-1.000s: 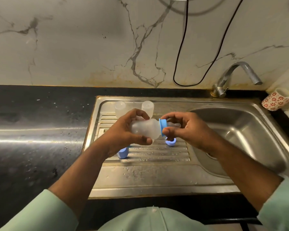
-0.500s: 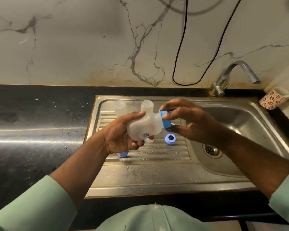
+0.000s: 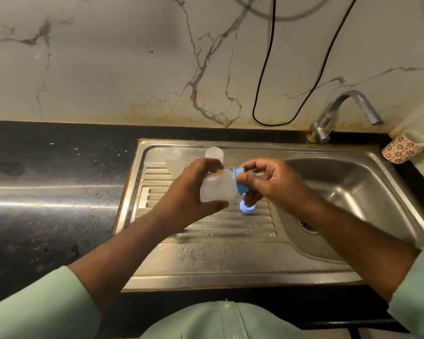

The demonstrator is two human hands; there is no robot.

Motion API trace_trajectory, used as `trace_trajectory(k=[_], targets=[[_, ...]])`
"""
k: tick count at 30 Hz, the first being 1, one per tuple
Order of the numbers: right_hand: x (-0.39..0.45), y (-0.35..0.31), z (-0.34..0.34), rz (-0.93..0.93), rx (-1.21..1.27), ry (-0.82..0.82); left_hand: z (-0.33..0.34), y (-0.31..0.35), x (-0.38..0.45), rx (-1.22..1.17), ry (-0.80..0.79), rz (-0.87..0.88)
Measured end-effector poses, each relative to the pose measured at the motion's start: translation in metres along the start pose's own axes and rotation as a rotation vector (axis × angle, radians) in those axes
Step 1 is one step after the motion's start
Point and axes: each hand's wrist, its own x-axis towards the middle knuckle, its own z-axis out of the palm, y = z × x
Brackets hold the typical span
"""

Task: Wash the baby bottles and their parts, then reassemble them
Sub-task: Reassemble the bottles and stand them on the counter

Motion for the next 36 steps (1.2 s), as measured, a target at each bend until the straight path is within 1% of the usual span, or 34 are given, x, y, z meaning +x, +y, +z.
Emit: trace_trajectory(k=[2,3,4,5,7,9,11,13,15,16,17,18,20,21,22,23,24,27,29,31,33,34,35,36], targets=[[-0.002,0.000,-0.003,-0.232,-0.222,-0.056,-0.017,0.000,0.014,-0.177,-0.333,-0.177],[-0.001,0.002,-0.004,-0.340,-0.313,-0.110,-0.025,0.000,0.021,-0.201,-0.502,-0.222],[-0.001,0.004,-0.003,-0.414,-0.382,-0.161,-0.031,0.001,0.025,-0.179,-0.614,-0.223],[0.001,0.005,-0.002,-0.453,-0.424,-0.188,-0.032,0.001,0.028,-0.144,-0.649,-0.213],[0.002,0.008,0.000,-0.484,-0.452,-0.178,-0.026,0.001,0.028,-0.117,-0.573,-0.224],[0.001,0.015,0.002,-0.457,-0.440,-0.138,-0.012,0.004,0.020,-0.077,-0.428,-0.230],[0.000,0.020,0.009,-0.338,-0.389,-0.054,0.009,0.006,0.009,0.059,-0.237,-0.237],[0.002,0.021,0.017,-0.199,-0.334,0.030,0.029,0.010,0.000,0.255,-0.056,-0.288],[0.007,0.023,0.021,-0.089,-0.327,0.022,0.042,0.009,-0.006,0.418,0.014,-0.301],[0.009,0.024,0.021,-0.060,-0.336,-0.009,0.043,0.006,-0.008,0.430,0.000,-0.294],[0.009,0.023,0.019,-0.066,-0.362,-0.039,0.041,0.004,-0.008,0.371,-0.040,-0.293],[0.009,0.022,0.015,-0.135,-0.427,-0.049,0.036,0.001,-0.007,0.250,-0.102,-0.301],[0.010,0.018,0.008,-0.414,-0.583,-0.033,0.021,-0.002,-0.001,-0.025,-0.267,-0.318],[0.012,0.017,0.008,-0.556,-0.618,-0.043,0.014,-0.003,0.000,-0.133,-0.329,-0.318],[0.015,0.016,0.009,-0.660,-0.625,-0.045,0.010,-0.003,0.001,-0.204,-0.372,-0.312],[0.017,0.017,0.014,-0.720,-0.612,-0.021,0.009,-0.003,0.000,-0.229,-0.376,-0.304],[0.017,0.018,0.021,-0.735,-0.596,0.028,0.012,-0.002,-0.004,-0.221,-0.330,-0.306],[0.014,0.022,0.039,-0.621,-0.536,0.206,0.034,0.004,-0.017,-0.143,-0.051,-0.358],[0.012,0.024,0.049,-0.517,-0.533,0.257,0.053,0.007,-0.028,-0.044,0.101,-0.379],[0.014,0.023,0.060,-0.395,-0.586,0.274,0.062,0.000,-0.034,0.094,0.211,-0.366],[0.022,0.019,0.066,-0.263,-0.656,0.270,0.060,-0.014,-0.031,0.202,0.246,-0.312],[0.030,0.016,0.067,-0.193,-0.596,0.242,0.054,-0.024,-0.028,0.236,0.243,-0.283],[0.039,0.012,0.065,-0.114,-0.408,0.206,0.045,-0.032,-0.025,0.212,0.249,-0.275],[0.049,0.004,0.062,-0.042,-0.152,0.188,0.034,-0.041,-0.023,0.121,0.288,-0.295]])
